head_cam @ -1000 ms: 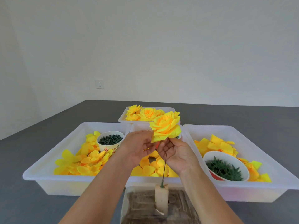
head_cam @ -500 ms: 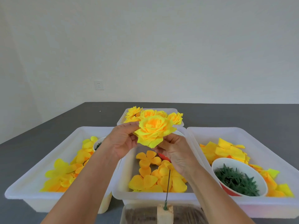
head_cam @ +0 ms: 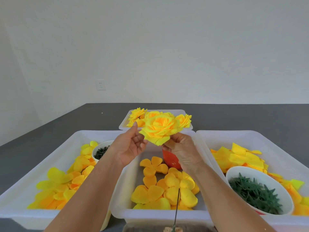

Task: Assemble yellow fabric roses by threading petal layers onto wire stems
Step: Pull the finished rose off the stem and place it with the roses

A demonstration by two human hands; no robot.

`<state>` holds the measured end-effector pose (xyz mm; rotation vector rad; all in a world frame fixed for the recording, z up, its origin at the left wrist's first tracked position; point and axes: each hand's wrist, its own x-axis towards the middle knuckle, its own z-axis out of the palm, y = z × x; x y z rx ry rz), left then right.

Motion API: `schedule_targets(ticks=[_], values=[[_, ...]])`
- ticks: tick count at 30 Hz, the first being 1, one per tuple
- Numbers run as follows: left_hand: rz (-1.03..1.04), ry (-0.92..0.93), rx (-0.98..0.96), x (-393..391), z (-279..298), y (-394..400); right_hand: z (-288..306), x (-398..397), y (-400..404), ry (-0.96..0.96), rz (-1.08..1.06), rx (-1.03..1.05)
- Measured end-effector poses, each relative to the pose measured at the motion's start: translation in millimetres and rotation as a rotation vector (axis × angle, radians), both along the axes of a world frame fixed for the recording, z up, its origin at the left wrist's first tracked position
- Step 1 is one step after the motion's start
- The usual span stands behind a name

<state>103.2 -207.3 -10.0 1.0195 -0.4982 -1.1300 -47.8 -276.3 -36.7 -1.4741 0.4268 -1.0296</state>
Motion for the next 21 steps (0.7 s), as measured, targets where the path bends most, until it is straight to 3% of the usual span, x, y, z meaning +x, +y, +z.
schedule_targets(ticks=[4,9,21], values=[[-0.072,-0.071,0.017,-1,-3,4,-1,-4,-3,0.072,-0.011,-0.102],[0.037,-0.286,-0.003,0,-8,7,-6,-5,-4,0.223,-0.085,-0.332],[0.258,-0.363,-0.168,-5,-9,12,0,-9,0,0.091,-0.148,-0.250]])
